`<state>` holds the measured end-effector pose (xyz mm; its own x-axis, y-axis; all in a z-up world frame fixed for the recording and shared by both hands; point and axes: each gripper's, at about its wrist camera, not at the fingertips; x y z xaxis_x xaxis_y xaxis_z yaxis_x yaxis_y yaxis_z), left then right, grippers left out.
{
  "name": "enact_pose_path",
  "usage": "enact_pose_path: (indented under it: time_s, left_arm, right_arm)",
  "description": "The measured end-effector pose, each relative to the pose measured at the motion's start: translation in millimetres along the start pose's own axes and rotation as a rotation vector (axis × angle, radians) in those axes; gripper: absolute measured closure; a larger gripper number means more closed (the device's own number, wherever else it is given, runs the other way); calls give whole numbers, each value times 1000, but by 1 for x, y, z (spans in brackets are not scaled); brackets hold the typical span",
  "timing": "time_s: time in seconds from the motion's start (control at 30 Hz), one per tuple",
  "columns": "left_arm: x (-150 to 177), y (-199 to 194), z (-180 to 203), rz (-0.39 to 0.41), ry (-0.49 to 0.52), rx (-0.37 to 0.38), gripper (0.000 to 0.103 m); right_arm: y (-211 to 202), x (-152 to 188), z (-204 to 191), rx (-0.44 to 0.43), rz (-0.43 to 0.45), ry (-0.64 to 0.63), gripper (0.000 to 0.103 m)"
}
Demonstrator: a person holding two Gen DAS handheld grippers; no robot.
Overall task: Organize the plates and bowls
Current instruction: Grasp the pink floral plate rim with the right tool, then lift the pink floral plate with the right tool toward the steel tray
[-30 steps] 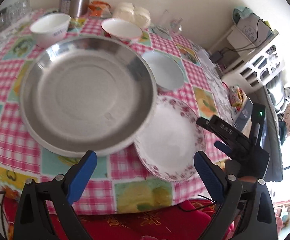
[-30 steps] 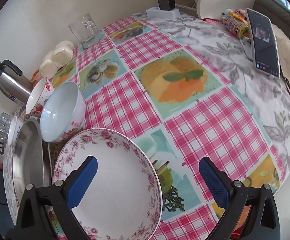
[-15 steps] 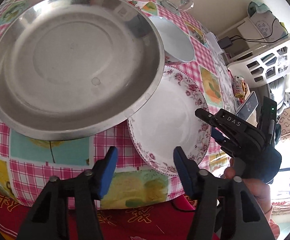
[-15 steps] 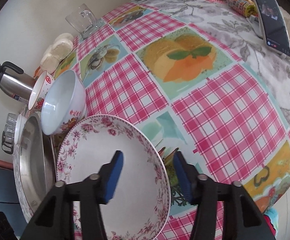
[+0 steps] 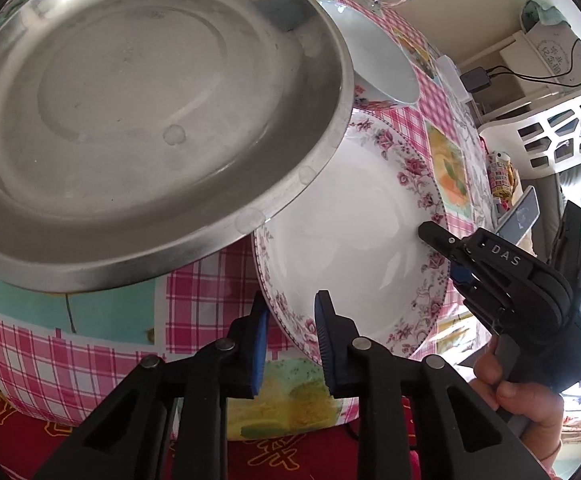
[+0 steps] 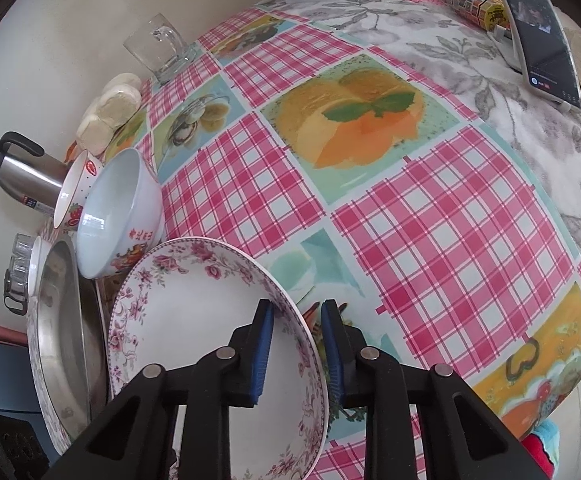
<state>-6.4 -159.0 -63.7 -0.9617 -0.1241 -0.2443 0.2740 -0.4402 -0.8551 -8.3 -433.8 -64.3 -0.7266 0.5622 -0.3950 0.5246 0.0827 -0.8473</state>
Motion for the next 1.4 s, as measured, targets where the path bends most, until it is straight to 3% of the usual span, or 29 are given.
enact_pose_path:
  time_s: [0.27, 0.5, 0.73, 0.97, 1.4]
  left_arm:
    - [-3, 9, 4, 34, -16, -30, 84]
    - [-8, 11, -8, 29, -80, 7, 89]
    - [-5, 14, 9, 30, 30, -13, 89]
    - [3, 21, 31, -4, 152, 20, 87]
    - [3, 17, 48, 37, 233, 12, 84]
  right_arm:
    - [4, -2, -2, -12, 13, -31, 77]
    - [7, -4, -3, -26, 19, -45, 77]
    - [2, -2, 9, -60, 10, -3, 81]
    - [-5, -7, 31, -45, 27, 46, 82]
    - [-15, -9, 56, -90, 45, 133, 82]
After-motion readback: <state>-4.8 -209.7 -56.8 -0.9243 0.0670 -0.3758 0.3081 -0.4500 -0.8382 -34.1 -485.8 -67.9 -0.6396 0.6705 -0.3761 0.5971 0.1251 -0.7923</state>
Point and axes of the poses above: each gripper's, at about its wrist camera, not at the fingertips, and y roughly the way its jaws point, z to its right, x to its underside, and after that the axes turned 9 degrees about z, right-handed
